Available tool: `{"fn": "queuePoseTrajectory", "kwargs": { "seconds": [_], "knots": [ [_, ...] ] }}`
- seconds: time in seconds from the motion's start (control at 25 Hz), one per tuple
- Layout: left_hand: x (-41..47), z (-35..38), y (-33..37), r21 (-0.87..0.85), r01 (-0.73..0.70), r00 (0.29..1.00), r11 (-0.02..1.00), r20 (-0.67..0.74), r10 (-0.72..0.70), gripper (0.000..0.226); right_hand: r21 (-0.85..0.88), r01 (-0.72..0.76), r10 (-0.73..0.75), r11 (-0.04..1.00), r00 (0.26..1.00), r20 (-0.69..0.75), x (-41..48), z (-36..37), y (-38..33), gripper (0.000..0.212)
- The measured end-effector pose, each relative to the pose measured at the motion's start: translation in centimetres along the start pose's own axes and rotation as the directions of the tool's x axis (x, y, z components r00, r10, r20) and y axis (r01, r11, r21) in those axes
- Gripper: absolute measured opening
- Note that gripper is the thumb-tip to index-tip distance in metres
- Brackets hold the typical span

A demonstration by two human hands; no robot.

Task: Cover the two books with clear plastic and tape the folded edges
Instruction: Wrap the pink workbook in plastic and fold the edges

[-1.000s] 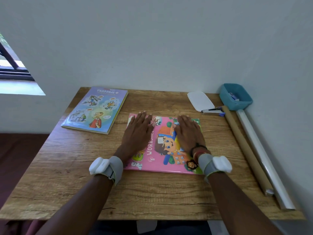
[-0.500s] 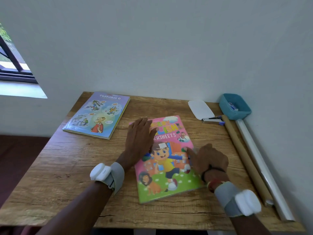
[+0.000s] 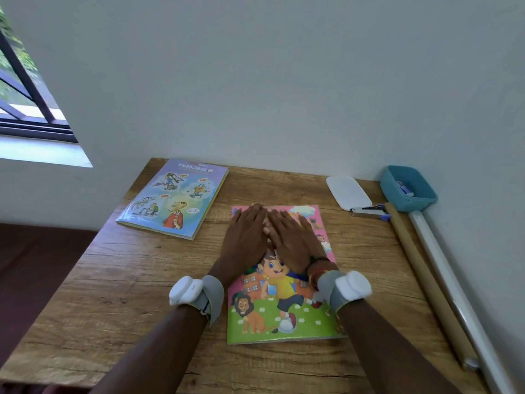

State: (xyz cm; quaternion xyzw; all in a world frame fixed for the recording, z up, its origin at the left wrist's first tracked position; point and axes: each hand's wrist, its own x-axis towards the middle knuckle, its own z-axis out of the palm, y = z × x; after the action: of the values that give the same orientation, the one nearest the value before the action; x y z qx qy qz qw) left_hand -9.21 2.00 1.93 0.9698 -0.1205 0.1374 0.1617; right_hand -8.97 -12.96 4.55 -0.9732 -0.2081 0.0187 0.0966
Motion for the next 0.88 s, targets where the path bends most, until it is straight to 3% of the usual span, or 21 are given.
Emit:
{"fn": "queuePoseTrajectory", "kwargs": {
  "seconds": [0.16,0.28,0.36,0.4,0.48,0.6,0.68,0.88],
  "knots": [
    [0.2,0.3,0.1,0.027,0.012,0.999,1.000,-0.045,-0.011,0.052,0.028,-0.203,0.205,0.979,0.974,-0.099,-0.2,0.5,3.7,0.062],
    [-0.1,0.5,0.1,0.035,-0.002,0.998,0.999,-0.058,0.004,0.057,0.055,-0.392,0.396,0.918,0.914,-0.093,-0.9,0.4,4.4,0.060],
    [0.0,0.1,0.5,0.010,-0.015,0.998,1.000,-0.068,0.016,0.058,-0.020,-0.489,0.485,0.872,0.868,-0.109,-0.7,0.2,3.0,0.058],
    [0.0,0.0,0.6,0.007,-0.021,0.996,1.000,-0.086,0.022,0.056,-0.051,-0.496,0.484,0.867,0.862,-0.148,-0.1,0.0,1.8,0.057],
    [0.4,0.0,0.7,0.013,-0.047,0.989,0.999,-0.141,0.048,0.048,-0.055,-0.333,0.319,0.941,0.931,-0.179,1.2,-0.2,-0.4,0.059],
    [0.6,0.3,0.0,0.043,-0.078,0.981,0.996,-0.174,0.084,0.046,-0.053,-0.054,0.051,0.997,0.997,-0.056,2.4,0.4,-0.9,0.054],
    [0.1,0.4,-0.3,0.054,-0.046,0.987,0.997,-0.149,0.053,0.050,-0.056,-0.065,0.062,0.996,0.997,-0.054,2.1,0.8,0.7,0.051],
    [0.0,0.2,-0.2,0.125,-0.007,0.994,0.992,-0.103,0.020,0.057,-0.043,-0.286,0.271,0.957,0.940,-0.207,1.1,0.3,4.3,0.049]
  ]
}}
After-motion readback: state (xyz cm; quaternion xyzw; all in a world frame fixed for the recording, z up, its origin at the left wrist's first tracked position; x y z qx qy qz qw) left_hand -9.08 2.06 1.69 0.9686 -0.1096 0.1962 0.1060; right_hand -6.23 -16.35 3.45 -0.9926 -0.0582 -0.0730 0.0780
